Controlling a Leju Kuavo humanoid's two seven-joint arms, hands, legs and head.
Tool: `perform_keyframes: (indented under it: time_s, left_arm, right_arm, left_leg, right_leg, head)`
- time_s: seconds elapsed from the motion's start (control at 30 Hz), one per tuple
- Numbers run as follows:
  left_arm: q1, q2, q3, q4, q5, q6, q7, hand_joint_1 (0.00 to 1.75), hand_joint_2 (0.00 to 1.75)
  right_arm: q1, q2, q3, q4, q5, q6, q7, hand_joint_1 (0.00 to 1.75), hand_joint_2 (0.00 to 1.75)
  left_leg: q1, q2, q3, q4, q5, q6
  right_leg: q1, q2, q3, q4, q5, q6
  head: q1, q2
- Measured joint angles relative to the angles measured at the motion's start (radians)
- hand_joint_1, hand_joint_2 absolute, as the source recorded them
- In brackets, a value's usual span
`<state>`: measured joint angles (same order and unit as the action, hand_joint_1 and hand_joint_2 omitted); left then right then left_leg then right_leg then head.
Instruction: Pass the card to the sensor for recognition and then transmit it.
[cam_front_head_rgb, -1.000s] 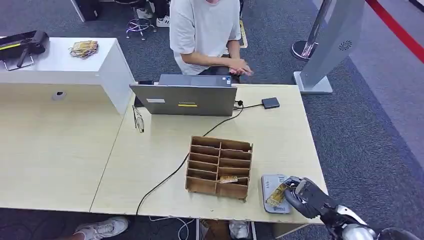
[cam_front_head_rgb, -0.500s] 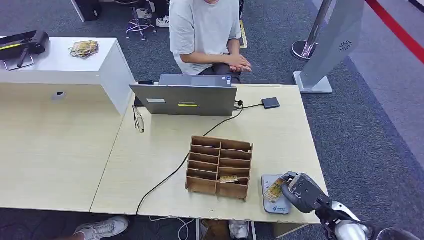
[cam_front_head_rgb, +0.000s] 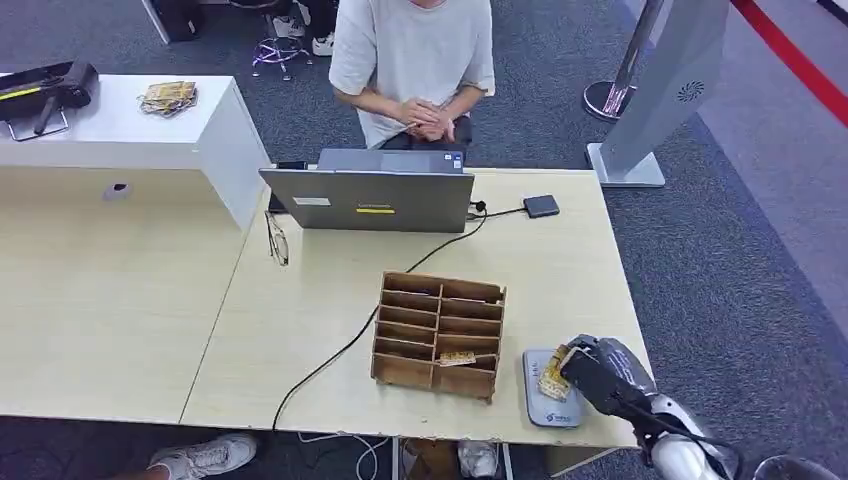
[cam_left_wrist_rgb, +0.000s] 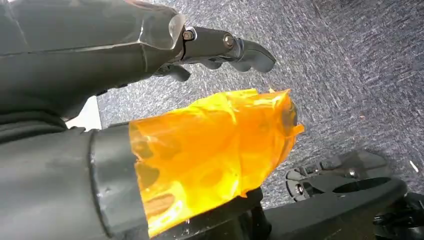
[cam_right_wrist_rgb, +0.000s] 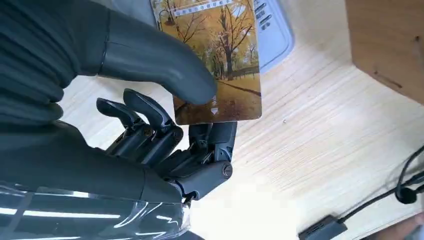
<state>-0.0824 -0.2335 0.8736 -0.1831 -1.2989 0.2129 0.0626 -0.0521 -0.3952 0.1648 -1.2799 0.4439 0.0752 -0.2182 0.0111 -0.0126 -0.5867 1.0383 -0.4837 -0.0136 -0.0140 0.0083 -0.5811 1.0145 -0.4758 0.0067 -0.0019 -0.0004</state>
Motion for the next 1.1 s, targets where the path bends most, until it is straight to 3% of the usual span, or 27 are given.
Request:
perform_keyframes:
  time_s: [0.3, 1.1]
  left_arm:
    - [0.0, 0.0, 0.0, 0.0, -0.003, 0.0, 0.0, 0.0, 0.0]
    - [0.0, -0.005, 0.0, 0.0, -0.003, 0.0, 0.002, 0.0, 0.0]
  right_arm:
    - [-0.006, 0.022, 0.019, 0.018, 0.08, -0.032, 0.02, 1.75, 1.75]
    - [-0.011, 0.06, 0.018, 0.026, 0.122, -0.057, 0.017, 1.75, 1.75]
  left_leg:
    - [0.0, 0.0, 0.0, 0.0, 0.0, 0.0]
    - [0.0, 0.0, 0.001, 0.0, 0.0, 0.0]
  right_leg:
    - [0.0, 0.0, 0.0, 0.0, 0.0, 0.0]
    - [0.0, 0.0, 0.0, 0.0, 0.0, 0.0]
  head:
    - [0.0, 0.0]
    - [0.0, 0.0]
